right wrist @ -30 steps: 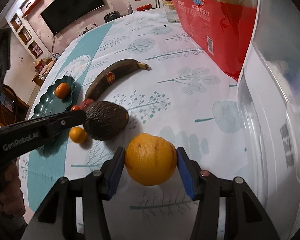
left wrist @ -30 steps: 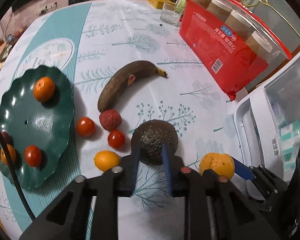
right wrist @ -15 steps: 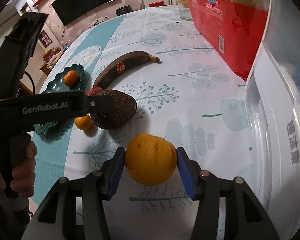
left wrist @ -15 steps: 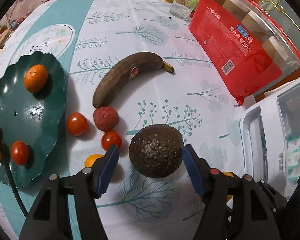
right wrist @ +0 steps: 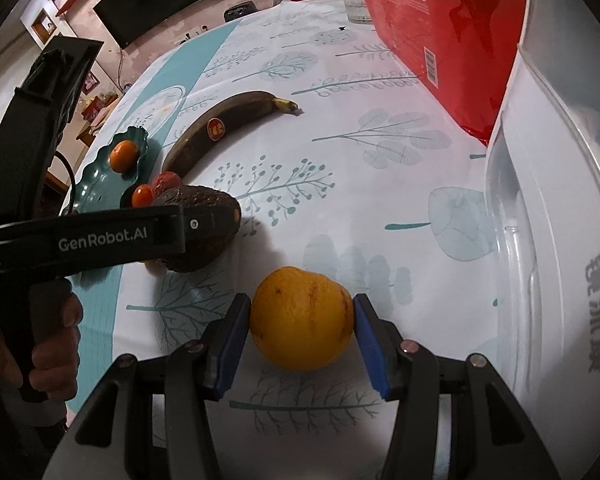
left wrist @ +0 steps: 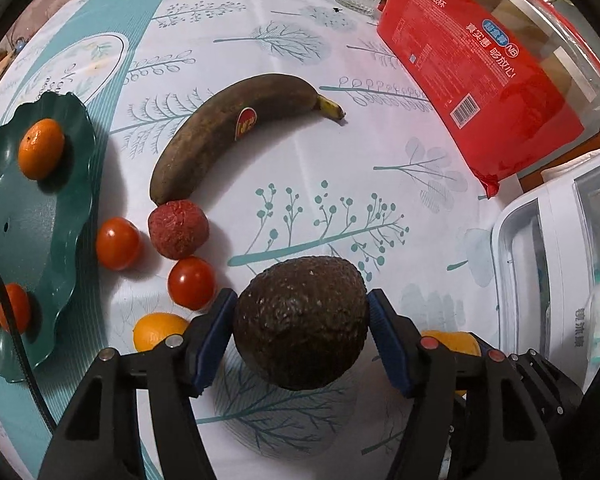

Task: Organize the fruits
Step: 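Carry the avocado with the left tool while the right tool carries the yellow orange over the plate, then lower the avocado and yellow orange onto the green plate and open both tools, then move both open tools toward the cherry tomatoes and small orange beside the banana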

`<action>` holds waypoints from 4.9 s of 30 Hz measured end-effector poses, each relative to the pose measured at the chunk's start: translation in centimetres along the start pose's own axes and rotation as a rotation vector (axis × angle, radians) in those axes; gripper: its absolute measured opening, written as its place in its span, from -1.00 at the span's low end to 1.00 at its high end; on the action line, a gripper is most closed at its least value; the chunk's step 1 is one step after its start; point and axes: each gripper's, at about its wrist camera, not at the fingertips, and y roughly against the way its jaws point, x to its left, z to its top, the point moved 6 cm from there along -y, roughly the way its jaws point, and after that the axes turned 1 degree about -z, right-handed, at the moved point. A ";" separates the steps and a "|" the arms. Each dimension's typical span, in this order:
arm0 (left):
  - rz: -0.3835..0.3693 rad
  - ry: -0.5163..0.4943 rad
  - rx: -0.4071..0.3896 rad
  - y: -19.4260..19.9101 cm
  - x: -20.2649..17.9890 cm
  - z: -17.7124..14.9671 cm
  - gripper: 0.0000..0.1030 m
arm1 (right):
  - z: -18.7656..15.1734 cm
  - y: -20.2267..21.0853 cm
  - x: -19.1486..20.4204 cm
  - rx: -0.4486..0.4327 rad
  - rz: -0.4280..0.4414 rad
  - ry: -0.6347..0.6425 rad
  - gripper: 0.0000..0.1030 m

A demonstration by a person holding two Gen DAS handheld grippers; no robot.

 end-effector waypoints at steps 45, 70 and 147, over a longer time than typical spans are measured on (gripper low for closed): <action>0.116 0.211 -0.213 18.8 30.2 -6.4 0.23 | 2.0 0.2 18.6 -0.062 -0.014 0.017 0.01; -0.024 0.165 -0.275 13.4 32.7 5.3 0.23 | 9.1 -6.6 26.5 -0.093 0.004 0.134 0.01; 0.030 0.151 -0.047 12.8 10.8 -5.1 0.51 | -2.2 2.8 14.8 -0.175 0.059 0.412 0.18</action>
